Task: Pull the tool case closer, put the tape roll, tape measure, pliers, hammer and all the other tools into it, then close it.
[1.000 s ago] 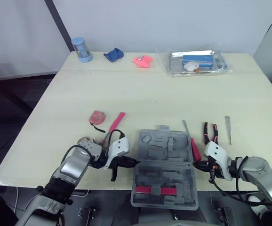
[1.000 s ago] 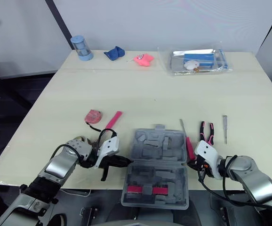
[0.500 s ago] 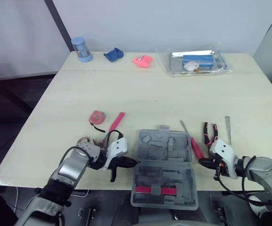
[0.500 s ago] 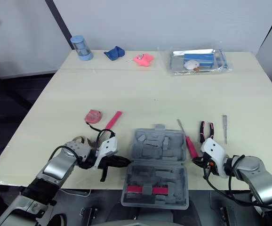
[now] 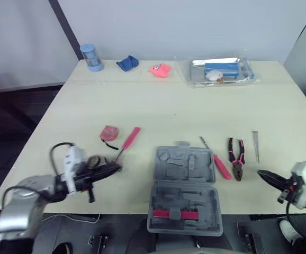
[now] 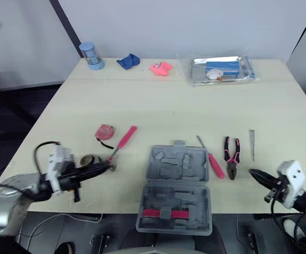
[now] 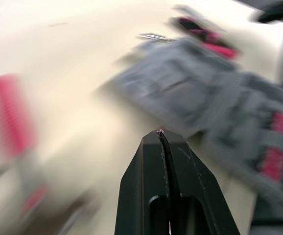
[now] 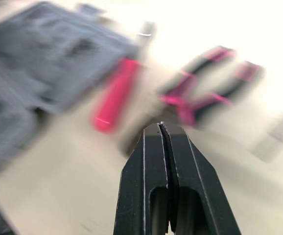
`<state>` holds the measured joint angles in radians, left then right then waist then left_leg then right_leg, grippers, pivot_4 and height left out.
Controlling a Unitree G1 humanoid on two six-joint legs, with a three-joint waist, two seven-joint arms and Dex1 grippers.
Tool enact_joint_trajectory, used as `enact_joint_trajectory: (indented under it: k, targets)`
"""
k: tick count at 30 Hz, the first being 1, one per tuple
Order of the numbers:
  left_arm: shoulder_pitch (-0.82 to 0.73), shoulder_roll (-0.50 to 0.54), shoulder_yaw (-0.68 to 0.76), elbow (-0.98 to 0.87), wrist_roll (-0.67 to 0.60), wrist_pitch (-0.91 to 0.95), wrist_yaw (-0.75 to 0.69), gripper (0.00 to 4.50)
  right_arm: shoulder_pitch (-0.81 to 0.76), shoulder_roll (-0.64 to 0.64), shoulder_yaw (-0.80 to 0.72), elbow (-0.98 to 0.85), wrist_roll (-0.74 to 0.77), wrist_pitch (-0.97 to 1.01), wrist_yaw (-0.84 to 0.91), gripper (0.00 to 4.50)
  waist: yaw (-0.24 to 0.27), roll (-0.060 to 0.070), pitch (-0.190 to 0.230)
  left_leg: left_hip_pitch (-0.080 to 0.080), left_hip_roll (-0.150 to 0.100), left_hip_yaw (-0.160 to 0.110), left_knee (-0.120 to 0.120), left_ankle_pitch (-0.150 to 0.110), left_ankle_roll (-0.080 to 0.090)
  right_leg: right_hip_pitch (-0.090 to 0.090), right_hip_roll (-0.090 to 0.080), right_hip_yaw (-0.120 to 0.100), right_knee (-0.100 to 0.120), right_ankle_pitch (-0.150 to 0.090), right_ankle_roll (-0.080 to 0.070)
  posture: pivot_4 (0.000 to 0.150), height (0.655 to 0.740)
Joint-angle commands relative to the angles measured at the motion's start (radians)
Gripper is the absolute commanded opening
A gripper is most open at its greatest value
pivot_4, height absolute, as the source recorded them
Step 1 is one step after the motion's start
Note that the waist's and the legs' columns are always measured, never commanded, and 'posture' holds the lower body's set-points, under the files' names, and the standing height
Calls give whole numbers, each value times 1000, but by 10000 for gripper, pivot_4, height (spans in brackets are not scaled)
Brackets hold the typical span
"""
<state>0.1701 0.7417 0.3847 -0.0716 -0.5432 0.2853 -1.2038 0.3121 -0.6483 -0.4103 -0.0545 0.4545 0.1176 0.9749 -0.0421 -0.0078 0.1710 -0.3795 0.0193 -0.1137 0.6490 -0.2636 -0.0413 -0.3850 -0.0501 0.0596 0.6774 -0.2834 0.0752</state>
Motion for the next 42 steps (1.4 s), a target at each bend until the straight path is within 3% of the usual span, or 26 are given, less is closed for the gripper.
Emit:
enact_joint_trajectory:
  k: [1,2,5,9,11,12,13,21,26,35,42]
  targets:
    - [53,-7,133,54,-26,-43,38,6126,11,-4,-94,83,28,-76,21,0,0,0,0,0,0,0,0,0,0,0,0,0,0,0,0,1500,7400]
    - [66,-13,159,74,-22,-56,55,9985,15,-3,-115,109,41,-89,31,0,0,0,0,0,0,0,0,0,0,0,0,0,0,0,0,1500,7400]
    - [93,-25,225,142,-19,-83,94,22843,26,-11,-160,194,47,-129,50,7370,0,0,0,1,0,1,0,0,0,1,0,1,0,0,0,1500,7400]
    - [114,-26,269,228,-8,-115,120,42774,26,-10,-206,287,55,-167,56,27394,0,0,0,1,0,1,0,0,0,1,0,1,0,0,0,1500,7400]
    - [121,-23,270,279,7,-141,122,45000,24,-11,-218,315,59,-180,61,38764,0,0,0,1,0,1,0,0,0,1,0,1,0,0,0,1500,7400]
    - [127,-23,269,294,12,-151,120,45000,26,-13,-220,326,56,-188,63,42782,0,0,0,1,0,2,0,0,0,1,0,2,0,0,0,1500,7400]
    - [130,-22,268,310,17,-162,118,45000,27,-16,-221,335,56,-192,67,43957,-2,0,0,2,0,2,0,0,0,1,0,2,0,0,0,1500,7400]
    - [153,-12,249,334,46,-215,112,45000,21,-33,-218,319,59,-167,66,43957,-2,0,-1,2,0,4,0,0,0,1,0,4,0,0,0,1500,7400]
    - [154,31,203,285,77,-199,98,45000,56,-36,-207,172,96,-116,81,43957,-1,0,-1,2,0,4,0,0,0,1,0,4,0,0,0,1500,7400]
    - [59,232,41,229,203,-229,-12,45000,-48,-58,-62,-173,224,60,123,43957,-2,0,0,2,1,5,-1,0,0,0,1,4,0,0,0,1500,7400]
    - [-41,387,-73,184,313,-208,-45,45000,-191,-59,123,-285,256,106,191,43957,0,0,1,1,1,5,-2,0,0,-1,1,4,-1,0,0,1500,7400]
